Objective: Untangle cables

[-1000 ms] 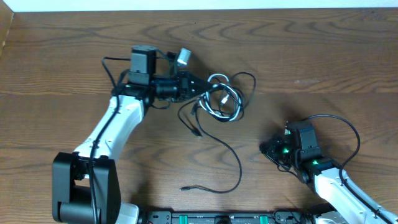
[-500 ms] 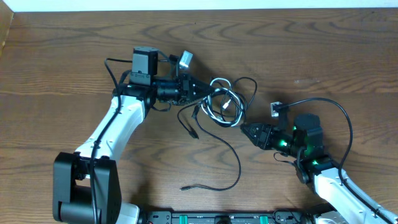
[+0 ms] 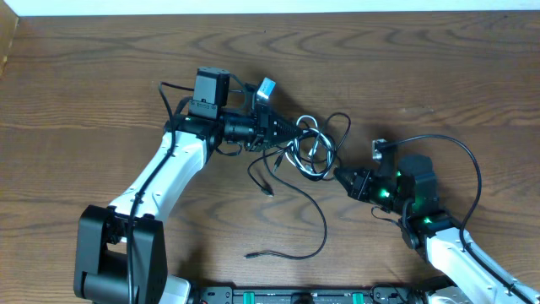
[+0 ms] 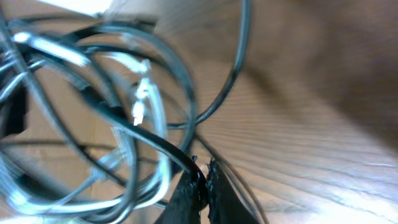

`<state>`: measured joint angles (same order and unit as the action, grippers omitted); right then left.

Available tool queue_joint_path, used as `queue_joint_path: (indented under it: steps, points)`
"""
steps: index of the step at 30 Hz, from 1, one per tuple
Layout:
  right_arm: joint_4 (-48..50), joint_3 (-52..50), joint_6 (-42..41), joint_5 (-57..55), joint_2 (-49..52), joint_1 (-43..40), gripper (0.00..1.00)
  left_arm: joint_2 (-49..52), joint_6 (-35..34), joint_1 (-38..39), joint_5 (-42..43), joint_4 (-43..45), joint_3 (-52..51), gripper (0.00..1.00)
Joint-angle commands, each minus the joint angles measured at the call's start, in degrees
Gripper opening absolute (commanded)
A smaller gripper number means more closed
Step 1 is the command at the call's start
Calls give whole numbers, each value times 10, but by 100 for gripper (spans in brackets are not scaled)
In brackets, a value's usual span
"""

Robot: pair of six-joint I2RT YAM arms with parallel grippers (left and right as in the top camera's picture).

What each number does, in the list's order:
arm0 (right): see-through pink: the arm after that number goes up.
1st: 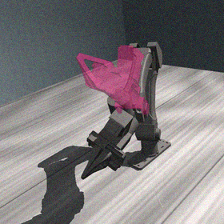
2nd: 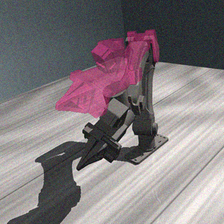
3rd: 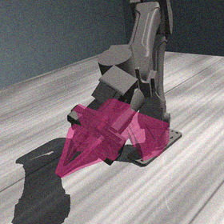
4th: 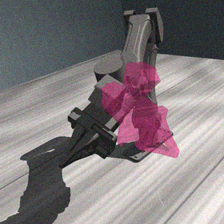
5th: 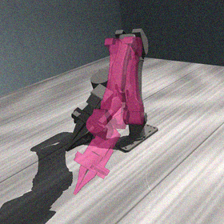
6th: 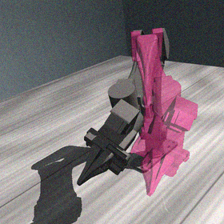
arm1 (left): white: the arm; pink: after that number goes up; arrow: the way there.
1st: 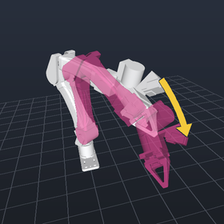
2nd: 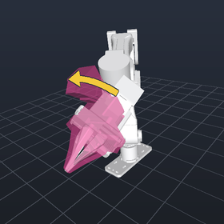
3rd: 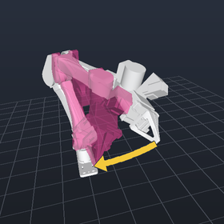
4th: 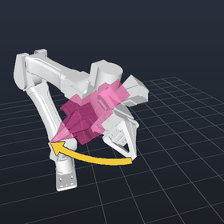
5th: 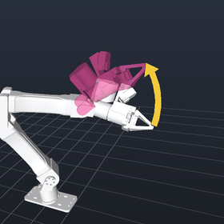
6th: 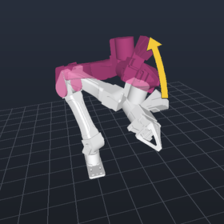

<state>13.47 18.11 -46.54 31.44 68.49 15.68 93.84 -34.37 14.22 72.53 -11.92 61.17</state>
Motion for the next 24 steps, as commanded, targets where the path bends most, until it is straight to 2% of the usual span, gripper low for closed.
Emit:
queue_joint_path:
  steps: [1,8,15,19,24]
  points:
    - [-44,1,-6,-82,1,2,1,-18,-19,-2,70,16,11,8]
    - [-132,1,-6,-158,0,2,1,-18,-20,-11,176,121,11,8]
    - [-155,1,-5,-170,0,-8,1,-19,-28,-52,176,153,11,8]
    - [-128,1,64,-102,0,-8,1,-19,27,-55,176,153,11,8]
    - [-78,1,146,16,0,-8,9,-19,89,-55,165,153,10,8]
